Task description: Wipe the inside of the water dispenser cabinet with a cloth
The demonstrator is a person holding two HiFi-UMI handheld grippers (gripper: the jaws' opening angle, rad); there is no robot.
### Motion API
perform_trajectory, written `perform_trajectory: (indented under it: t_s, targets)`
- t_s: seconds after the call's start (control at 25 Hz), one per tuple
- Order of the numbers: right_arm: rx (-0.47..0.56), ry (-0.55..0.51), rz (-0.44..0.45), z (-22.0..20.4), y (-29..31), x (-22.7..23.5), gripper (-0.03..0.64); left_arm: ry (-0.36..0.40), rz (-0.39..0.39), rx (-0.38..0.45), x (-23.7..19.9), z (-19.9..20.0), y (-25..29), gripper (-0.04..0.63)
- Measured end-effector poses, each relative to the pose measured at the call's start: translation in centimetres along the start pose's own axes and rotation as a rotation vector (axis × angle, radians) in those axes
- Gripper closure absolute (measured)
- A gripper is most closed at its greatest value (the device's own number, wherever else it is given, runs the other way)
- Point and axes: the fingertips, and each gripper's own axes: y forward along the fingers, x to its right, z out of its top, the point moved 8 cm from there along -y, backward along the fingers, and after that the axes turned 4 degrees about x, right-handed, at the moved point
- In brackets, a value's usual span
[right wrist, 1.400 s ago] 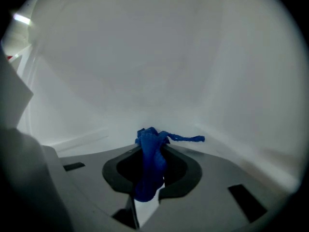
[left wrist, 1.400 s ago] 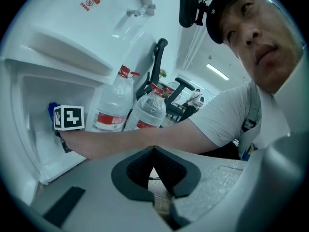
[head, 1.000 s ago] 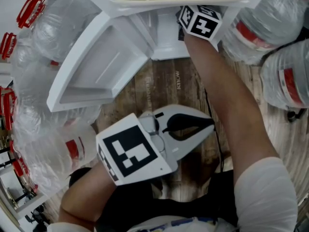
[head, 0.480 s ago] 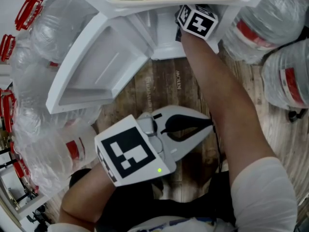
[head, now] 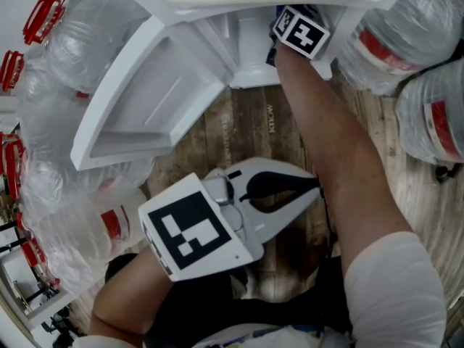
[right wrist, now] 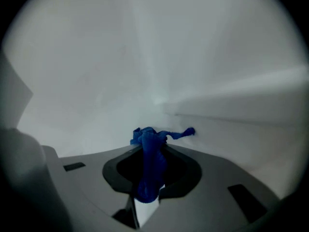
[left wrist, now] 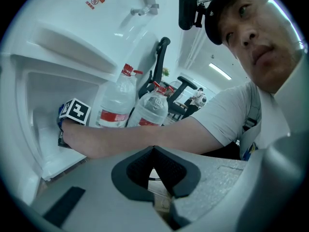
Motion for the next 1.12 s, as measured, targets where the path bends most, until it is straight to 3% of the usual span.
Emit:
perform_trajectory:
  t_s: [0.36, 0.56, 0.72, 0.88, 1.12]
  targets:
    - [-0.09, 0.135, -0.011, -2.1, -0.4, 1.7, 0.548, 0.011, -0.003, 0.01, 0.3, 0.2, -0.2, 0.599]
    - [-0.062, 0.218, 0.075, -1.3, -1.9, 0.3, 0.546, 0.019, -0.02, 0.024, 0.5, 0.6, -0.1, 0.599]
    - [0.011, 0.329, 0.162, 0.7, -3.1, -1.8, 0.547, 0.02, -0.026, 0.039, 0.5, 1.1, -0.3, 0.599]
    - [0.124, 0.508, 0.192, 2.6, -4.3, -2.0, 0.546, 0.025, -0.028, 0.055, 0.5, 1.5, -0.5, 0.598]
    - [0.275, 0.644, 0.268, 5.4, -5.7, -1.0, 0.546, 0.032, -0.01, 0.035, 0.8, 1.3, -0.7, 0.598]
